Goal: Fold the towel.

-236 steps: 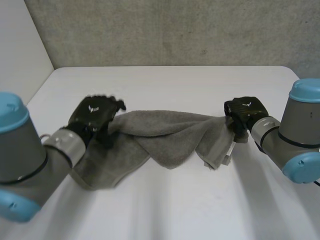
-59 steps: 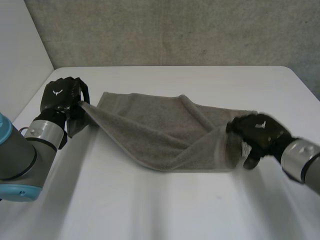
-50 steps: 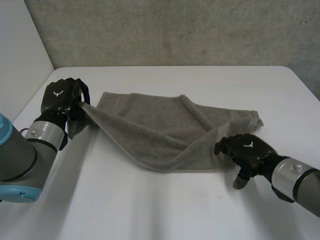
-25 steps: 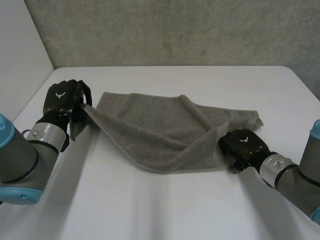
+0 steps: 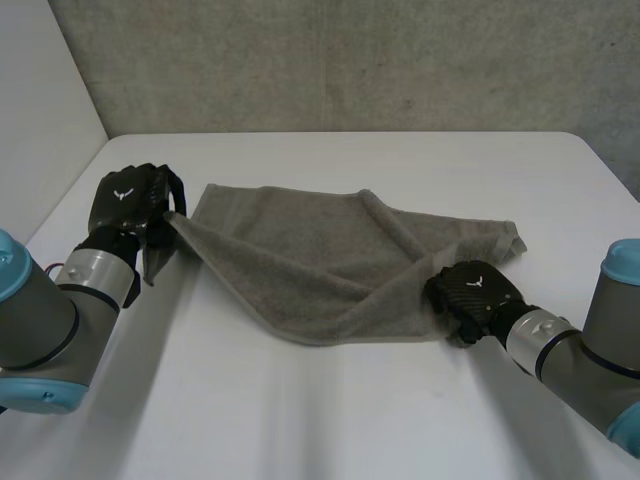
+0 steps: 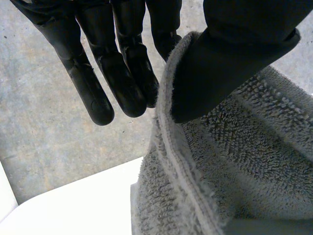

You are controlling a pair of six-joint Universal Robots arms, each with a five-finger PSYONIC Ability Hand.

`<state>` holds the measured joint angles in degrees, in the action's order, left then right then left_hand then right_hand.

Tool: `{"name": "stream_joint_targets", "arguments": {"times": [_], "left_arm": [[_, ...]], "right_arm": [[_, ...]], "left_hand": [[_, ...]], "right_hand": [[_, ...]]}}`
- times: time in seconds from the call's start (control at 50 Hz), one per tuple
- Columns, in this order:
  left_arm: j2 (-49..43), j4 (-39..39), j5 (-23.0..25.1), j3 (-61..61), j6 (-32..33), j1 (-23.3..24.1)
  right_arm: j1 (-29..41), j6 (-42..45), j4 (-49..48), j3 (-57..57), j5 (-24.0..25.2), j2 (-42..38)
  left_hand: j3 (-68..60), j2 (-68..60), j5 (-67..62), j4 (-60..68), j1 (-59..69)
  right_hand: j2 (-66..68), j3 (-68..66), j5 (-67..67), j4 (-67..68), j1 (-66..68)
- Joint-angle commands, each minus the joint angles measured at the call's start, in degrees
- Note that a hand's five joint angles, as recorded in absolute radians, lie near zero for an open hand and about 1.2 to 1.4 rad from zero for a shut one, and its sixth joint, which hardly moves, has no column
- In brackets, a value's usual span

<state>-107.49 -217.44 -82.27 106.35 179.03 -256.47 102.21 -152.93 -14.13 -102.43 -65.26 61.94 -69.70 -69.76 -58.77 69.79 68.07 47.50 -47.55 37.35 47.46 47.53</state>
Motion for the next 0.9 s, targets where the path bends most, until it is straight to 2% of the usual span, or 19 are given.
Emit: {"name": "stream_joint_targets", "arguments": {"times": [0.02,0.04,0.06,0.08,0.14,0.2,0.24,0.32,0.36,0.38,0.4,0.52,0.62,0.82,0.9], "left_arm": [[0.0,0.0,0.0,0.0,0.0,-0.1],[0.0,0.0,0.0,0.0,0.0,-0.1],[0.0,0.0,0.0,0.0,0.0,-0.1],[0.0,0.0,0.0,0.0,0.0,-0.1],[0.0,0.0,0.0,0.1,0.0,-0.2],[0.0,0.0,0.0,0.1,0.0,-0.3],[0.0,0.0,0.0,0.2,0.0,-0.3],[0.1,0.0,0.0,0.5,0.0,-0.3],[0.1,0.0,0.0,0.5,0.0,-0.3],[0.1,0.0,0.0,0.5,0.0,-0.3],[0.1,0.0,0.0,0.5,0.0,-0.3],[0.0,0.0,0.0,0.6,0.0,0.0],[0.1,0.0,0.0,0.6,0.0,0.0],[0.0,0.0,0.1,0.8,0.0,0.1],[0.0,0.0,0.1,0.8,0.0,0.1]], "right_arm": [[0.4,0.0,-0.1,1.4,-0.5,-1.0],[0.4,0.0,-0.1,1.4,-0.5,-1.0],[0.4,0.0,-0.2,1.9,-1.3,-1.0],[0.1,0.0,-0.5,2.1,-2.7,-1.0],[-0.2,-0.2,-1.6,2.0,-4.1,-0.7],[-0.4,-1.7,-4.7,0.2,-5.8,3.6],[-0.5,-4.3,-6.2,-1.3,-6.0,9.8],[-0.4,-6.9,-5.2,-0.7,-6.1,8.8],[0.1,-7.8,-4.6,-0.3,-6.1,7.1],[0.2,-8.0,-3.9,0.0,-6.1,5.2],[0.4,-7.6,-3.1,0.5,-6.0,3.7],[1.2,-3.9,0.1,2.0,-6.8,0.9],[1.4,-1.7,0.2,2.1,-6.8,-0.1],[1.2,-1.6,0.2,1.9,-6.8,-0.1],[1.1,-1.5,0.2,1.7,-6.6,-0.2]], "left_hand": [[-10.3,-10.2,-11.2,10.2,11.9],[-10.3,-10.2,-11.2,10.2,11.9],[-10.3,-10.2,-11.2,10.2,11.9],[-10.3,-10.2,-11.2,10.2,11.9],[-10.3,-10.2,-11.2,10.2,11.9],[-10.3,-10.2,-11.2,10.2,11.9],[-10.3,-10.2,-11.2,10.2,11.9],[-10.3,-10.2,-11.2,10.2,11.9],[-10.3,-10.2,-11.2,10.2,11.9],[-10.3,-10.2,-11.2,10.2,11.9],[-10.3,-10.2,-11.2,10.2,11.9],[-10.3,-10.2,-11.2,10.2,11.9],[-10.3,-10.2,-11.2,10.2,11.9],[-10.3,-10.2,-11.2,10.2,11.9],[-10.3,-10.2,-11.2,10.2,11.9]], "right_hand": [[19.4,-19.3,19.5,19.4,19.3],[19.4,-19.4,19.6,19.5,19.4],[30.6,-30.5,30.7,30.6,30.6],[32.5,-32.4,32.6,32.5,32.5],[32.5,-32.4,32.6,32.5,32.5],[32.5,-32.4,32.6,32.5,32.5],[32.5,-32.4,32.6,32.5,32.5],[32.5,-32.4,32.6,32.5,32.5],[29.9,-29.8,30.0,29.9,29.8],[12.7,-12.7,12.9,12.8,12.7],[4.9,-4.8,5.0,4.9,4.9],[-2.6,2.6,-2.4,-2.5,-2.6],[-2.6,2.7,-2.5,-2.6,-2.6],[-3.6,3.7,-3.5,-3.6,-3.6],[-9.3,9.4,-9.2,-9.3,-9.3]]}}
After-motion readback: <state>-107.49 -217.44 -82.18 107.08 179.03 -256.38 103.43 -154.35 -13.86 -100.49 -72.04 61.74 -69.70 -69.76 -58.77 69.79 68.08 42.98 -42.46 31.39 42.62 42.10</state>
